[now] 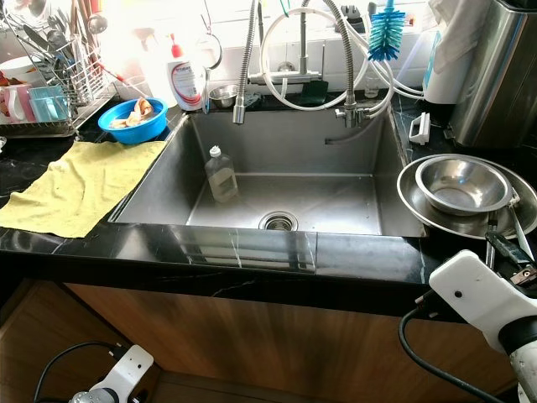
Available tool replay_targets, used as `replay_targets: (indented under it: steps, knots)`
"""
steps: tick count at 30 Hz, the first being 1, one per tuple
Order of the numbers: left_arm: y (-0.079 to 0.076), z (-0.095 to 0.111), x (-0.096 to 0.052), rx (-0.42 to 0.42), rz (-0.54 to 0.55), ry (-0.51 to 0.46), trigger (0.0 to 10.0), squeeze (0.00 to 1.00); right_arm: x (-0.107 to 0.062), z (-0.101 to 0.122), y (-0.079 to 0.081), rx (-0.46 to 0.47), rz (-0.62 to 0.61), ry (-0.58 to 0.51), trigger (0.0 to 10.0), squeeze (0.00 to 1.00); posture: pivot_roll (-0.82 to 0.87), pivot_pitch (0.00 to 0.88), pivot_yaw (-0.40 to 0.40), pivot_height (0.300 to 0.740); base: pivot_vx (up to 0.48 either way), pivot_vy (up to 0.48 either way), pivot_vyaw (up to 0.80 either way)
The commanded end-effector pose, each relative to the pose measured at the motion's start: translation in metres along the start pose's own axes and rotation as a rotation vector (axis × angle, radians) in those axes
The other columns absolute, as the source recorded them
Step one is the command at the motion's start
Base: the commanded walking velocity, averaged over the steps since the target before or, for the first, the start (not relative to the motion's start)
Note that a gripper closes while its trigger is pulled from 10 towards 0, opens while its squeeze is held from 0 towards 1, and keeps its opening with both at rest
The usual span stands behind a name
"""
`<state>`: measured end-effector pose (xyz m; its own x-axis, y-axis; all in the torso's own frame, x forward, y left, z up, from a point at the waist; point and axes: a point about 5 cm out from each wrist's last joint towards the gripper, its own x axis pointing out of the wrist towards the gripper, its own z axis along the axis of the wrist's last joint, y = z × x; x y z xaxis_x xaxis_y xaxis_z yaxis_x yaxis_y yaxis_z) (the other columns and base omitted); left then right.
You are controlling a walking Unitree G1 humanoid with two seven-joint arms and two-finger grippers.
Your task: Kitchen organization
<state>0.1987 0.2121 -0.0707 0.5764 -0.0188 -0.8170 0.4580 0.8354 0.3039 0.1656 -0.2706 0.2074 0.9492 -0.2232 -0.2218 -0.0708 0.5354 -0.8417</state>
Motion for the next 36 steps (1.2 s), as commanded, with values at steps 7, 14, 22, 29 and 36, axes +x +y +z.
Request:
replay_targets:
  steps: [7,14,22,29,36]
  knots:
    - [0.0043,-0.0037,-0.0011,0.018,0.008,0.012,10.0,0.00,-0.0006,0.0022,-0.0003,0.005,-0.002,0.010,4.9,0.00,-0.21,0.000,0.127,0.740,0.000,0.000,0.00]
    - [0.0045,-0.0026,-0.0009,0.017,0.012,0.011,10.0,0.00,0.0026,0.0043,0.0012,0.006,0.003,-0.004,0.0,0.00,-0.20,0.000,0.124,0.740,0.000,0.000,0.00]
    - [0.0047,-0.0023,-0.0008,0.015,0.011,0.012,10.0,0.00,0.0029,0.0044,-0.0009,0.013,-0.002,0.001,0.0,0.00,-0.20,0.000,0.123,0.740,0.000,0.000,0.00]
    - [0.0047,-0.0022,-0.0007,0.013,0.010,0.013,10.0,0.00,0.0036,0.0057,-0.0005,0.019,-0.002,-0.002,0.0,0.00,-0.20,0.000,0.121,0.740,0.000,0.000,0.00]
    - [0.0044,-0.0024,-0.0007,0.014,0.008,0.015,10.0,0.00,0.0035,0.0063,-0.0007,0.019,-0.001,0.001,0.0,0.00,-0.20,0.000,0.120,0.740,0.000,0.000,0.00]
